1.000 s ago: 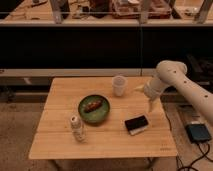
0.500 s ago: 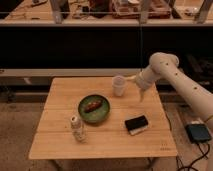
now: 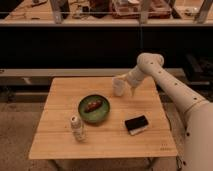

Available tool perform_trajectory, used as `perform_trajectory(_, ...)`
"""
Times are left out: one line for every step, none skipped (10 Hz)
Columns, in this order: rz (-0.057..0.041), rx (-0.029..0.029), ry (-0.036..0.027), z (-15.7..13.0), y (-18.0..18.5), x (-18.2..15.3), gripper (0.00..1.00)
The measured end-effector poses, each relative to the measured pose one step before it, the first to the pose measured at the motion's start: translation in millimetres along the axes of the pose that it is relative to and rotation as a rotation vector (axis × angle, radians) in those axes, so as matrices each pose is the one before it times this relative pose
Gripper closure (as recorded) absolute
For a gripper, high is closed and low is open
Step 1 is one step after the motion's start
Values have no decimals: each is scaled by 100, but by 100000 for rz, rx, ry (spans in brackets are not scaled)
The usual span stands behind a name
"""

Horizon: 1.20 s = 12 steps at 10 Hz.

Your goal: Place the ceramic cup in the ceramic bowl

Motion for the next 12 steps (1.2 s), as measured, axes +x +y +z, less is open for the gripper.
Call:
perform_trajectory(409,-579,594,658,-330,597,20)
perform_trajectory(632,-783,515,710,-235,622,20)
perform_trajectory(854,-1023,289,792,-215,619,20)
perform_trajectory(1089,-771,237,431,31,470,20)
perform_trajectory(1229,-1181,40,541,164,474,25)
perform_trajectory(663,-1973,-507,825,339,208,36)
perform_trajectory(-14,-1338,-427,412,167,-65,44)
perform_trajectory(-920,-1469,-681,385,-2,-371,54)
perform_trajectory(-2000,-978,-767,128,-219,-570,64)
perform_trajectory(-1183,-46,-777,-157,-224,-446,74)
perform_trajectory(-708,217,-1168,-423,61,-425,84)
perform_trajectory(-672,1165,-721,-850,-23,-350,93)
